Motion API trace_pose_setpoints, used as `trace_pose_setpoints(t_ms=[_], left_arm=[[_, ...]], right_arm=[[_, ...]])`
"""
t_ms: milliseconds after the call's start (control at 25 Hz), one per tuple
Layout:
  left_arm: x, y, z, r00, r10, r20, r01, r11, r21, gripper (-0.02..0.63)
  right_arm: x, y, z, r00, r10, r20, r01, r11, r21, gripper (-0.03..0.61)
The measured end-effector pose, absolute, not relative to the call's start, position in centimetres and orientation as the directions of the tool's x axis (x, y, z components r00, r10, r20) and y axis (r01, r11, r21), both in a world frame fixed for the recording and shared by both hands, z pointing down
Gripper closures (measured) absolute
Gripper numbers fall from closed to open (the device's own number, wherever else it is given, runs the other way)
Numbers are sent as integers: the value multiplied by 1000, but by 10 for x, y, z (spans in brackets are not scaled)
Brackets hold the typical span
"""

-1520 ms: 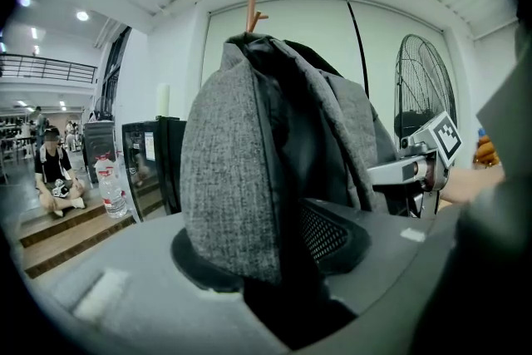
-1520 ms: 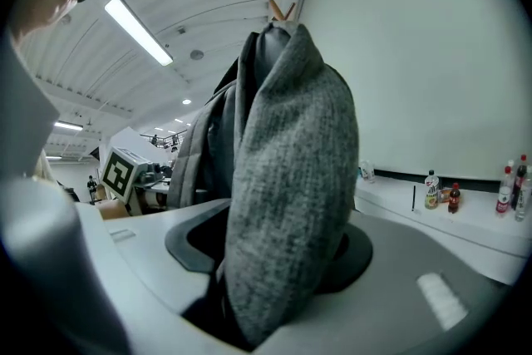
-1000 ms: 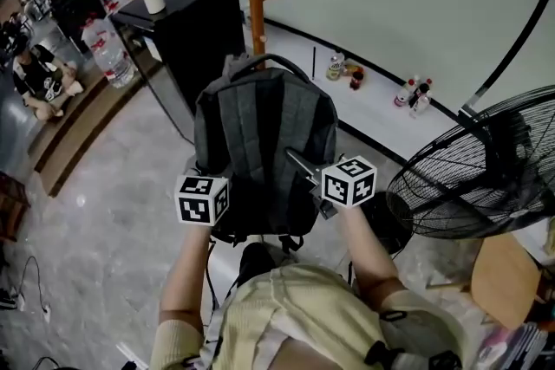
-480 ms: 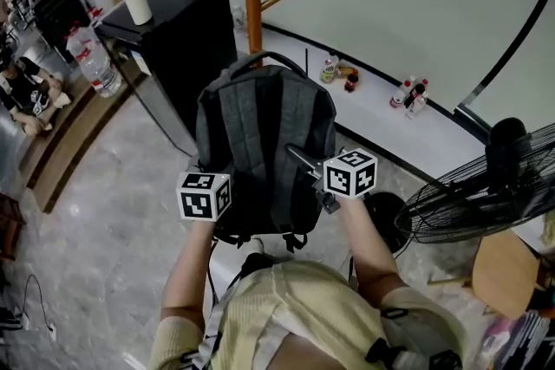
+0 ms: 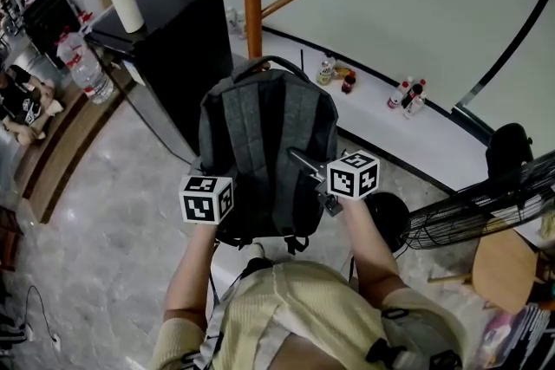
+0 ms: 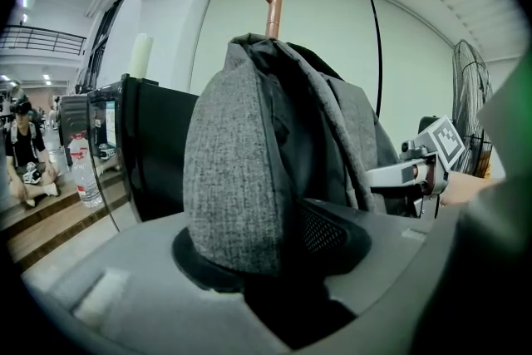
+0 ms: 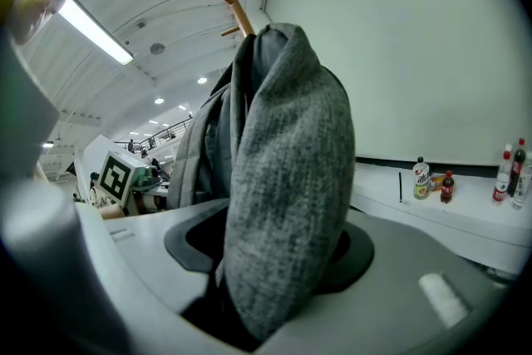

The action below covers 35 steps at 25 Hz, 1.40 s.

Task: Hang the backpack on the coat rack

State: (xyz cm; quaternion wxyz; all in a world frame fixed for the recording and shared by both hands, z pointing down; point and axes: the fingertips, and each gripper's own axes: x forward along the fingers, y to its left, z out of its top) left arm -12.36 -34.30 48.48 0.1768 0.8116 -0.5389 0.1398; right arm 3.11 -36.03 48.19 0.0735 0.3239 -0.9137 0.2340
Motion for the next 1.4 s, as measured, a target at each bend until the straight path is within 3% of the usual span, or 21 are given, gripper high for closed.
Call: trace_pose_setpoints(t_ms=[840, 1400], left_arm=[[-137, -374, 514, 418, -790, 448, -908, -373, 188, 412], [-140, -391, 535, 434, -791, 431, -901, -382, 205, 408]], right_arm=[[19, -391, 511, -768, -553, 323, -640, 650, -410, 337], [19, -413, 536, -772, -551, 318, -635, 656, -407, 298]])
